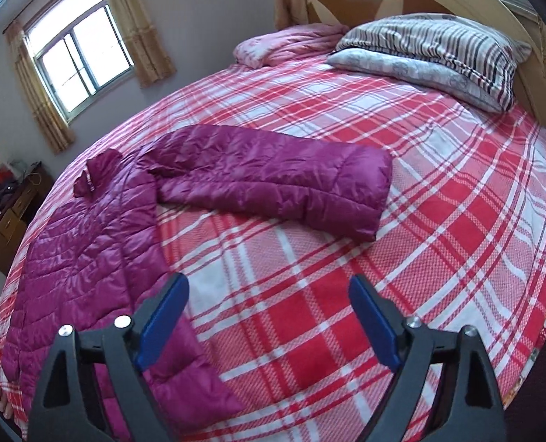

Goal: Fold large clothes
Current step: 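Grasp the jacket sleeve cuff with the right gripper and lift it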

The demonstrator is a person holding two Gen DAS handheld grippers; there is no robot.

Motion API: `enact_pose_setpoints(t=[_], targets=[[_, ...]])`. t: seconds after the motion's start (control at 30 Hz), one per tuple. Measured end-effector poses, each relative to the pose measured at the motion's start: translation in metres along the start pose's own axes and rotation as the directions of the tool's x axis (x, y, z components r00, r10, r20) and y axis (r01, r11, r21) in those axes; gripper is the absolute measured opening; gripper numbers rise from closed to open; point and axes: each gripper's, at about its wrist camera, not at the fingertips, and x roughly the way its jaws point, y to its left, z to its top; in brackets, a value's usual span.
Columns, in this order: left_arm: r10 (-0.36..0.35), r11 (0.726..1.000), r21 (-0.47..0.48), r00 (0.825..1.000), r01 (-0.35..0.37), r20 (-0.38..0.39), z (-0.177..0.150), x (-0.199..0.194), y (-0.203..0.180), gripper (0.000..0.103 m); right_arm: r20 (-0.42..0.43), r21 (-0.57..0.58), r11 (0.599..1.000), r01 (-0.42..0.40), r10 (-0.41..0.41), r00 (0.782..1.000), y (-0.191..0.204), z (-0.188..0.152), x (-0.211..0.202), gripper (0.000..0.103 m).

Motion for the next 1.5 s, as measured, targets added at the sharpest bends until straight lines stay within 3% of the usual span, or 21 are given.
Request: enact_pose_setpoints(t=[0.1,0.27,0.4,0.53,0.67,0.8,0.97,1.2,1.5], targets=[[0.032,0.999,0.004,0.999,-0.032,-0.012,0.005,0.027,-0.004,0.102,0.005,0.055,0.998,0.043,-0.043,0.999,-0.02,0.021,0.017,0.086],[0.086,0.996,0.002,0.995,-0.086,-0.053,0.012,0.065,-0.004,0.102,-0.006,0.168,0.98,0.105,-0.105,0.994,-0.054,0.051,0.044,0.074],[0.101,0.995,-0.019,0.991,-0.103,-0.087,0.015,0.086,0.001,0.102,-0.042,0.146,0.982,0.119,-0.114,0.993,-0.059,0.063,0.065,0.066],[0.1,0.994,-0.024,0.988,-0.103,-0.119,0.01,0.101,-0.001,0.102,-0.059,0.111,0.985,0.132,-0.126,0.99,-0.059,0.064,0.081,0.051],[0.074,0.996,-0.038,0.985,-0.08,-0.153,0.007,0.112,-0.003,0.102,-0.057,0.072,0.99,0.12,-0.116,0.992,-0.057,0.066,0.082,0.025],[0.065,0.997,-0.04,0.987,-0.071,-0.145,0.015,0.114,-0.002,0.102,-0.023,0.057,0.991,0.118,-0.117,0.993,-0.054,0.075,0.073,0.014],[0.042,0.996,-0.076,0.989,-0.053,-0.14,0.024,0.111,0.005,0.102,0.1,-0.012,0.989,0.146,-0.144,0.984,-0.025,0.095,0.042,0.011],[0.008,0.995,-0.099,0.989,-0.023,-0.151,0.022,0.107,0.011,0.102,0.293,-0.232,0.957,0.174,-0.102,0.951,0.059,0.119,-0.004,0.009],[-0.011,0.994,-0.107,0.992,-0.003,-0.123,0.027,0.096,0.021,0.102,0.381,-0.442,0.884,0.149,0.035,0.924,0.156,0.115,-0.037,0.009]])
